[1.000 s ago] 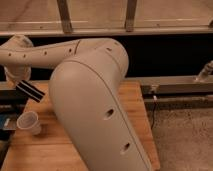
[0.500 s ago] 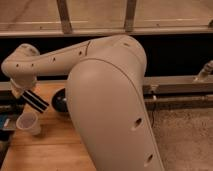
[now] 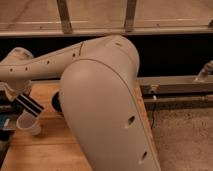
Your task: Place the eraser in the ceramic cup
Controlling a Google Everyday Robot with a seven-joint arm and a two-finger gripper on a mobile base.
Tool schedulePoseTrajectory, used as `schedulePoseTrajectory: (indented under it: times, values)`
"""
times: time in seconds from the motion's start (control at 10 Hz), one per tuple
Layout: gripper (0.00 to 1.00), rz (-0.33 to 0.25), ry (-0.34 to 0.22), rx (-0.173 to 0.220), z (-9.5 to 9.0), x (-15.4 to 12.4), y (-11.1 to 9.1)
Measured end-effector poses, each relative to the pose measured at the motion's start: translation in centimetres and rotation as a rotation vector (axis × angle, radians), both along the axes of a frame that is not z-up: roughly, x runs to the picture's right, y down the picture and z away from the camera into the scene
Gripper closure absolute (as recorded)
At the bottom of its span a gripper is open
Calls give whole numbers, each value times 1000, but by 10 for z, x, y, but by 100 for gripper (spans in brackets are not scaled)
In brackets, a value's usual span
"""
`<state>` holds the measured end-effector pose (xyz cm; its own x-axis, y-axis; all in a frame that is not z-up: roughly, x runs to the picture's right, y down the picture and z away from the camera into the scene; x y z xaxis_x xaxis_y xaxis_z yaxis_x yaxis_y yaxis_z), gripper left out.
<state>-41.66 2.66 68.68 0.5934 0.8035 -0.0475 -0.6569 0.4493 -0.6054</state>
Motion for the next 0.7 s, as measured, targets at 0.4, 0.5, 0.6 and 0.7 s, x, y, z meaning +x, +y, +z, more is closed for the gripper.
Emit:
schedulePoseTrajectory:
  times: [0.4, 0.5, 0.6, 0.7]
  values:
    - [100, 52, -28, -22, 12, -16, 7]
    - [100, 57, -30, -25, 13, -18, 8]
    - [100, 63, -37, -30, 14, -21, 8]
    - [100, 62, -48, -39, 17, -28, 11]
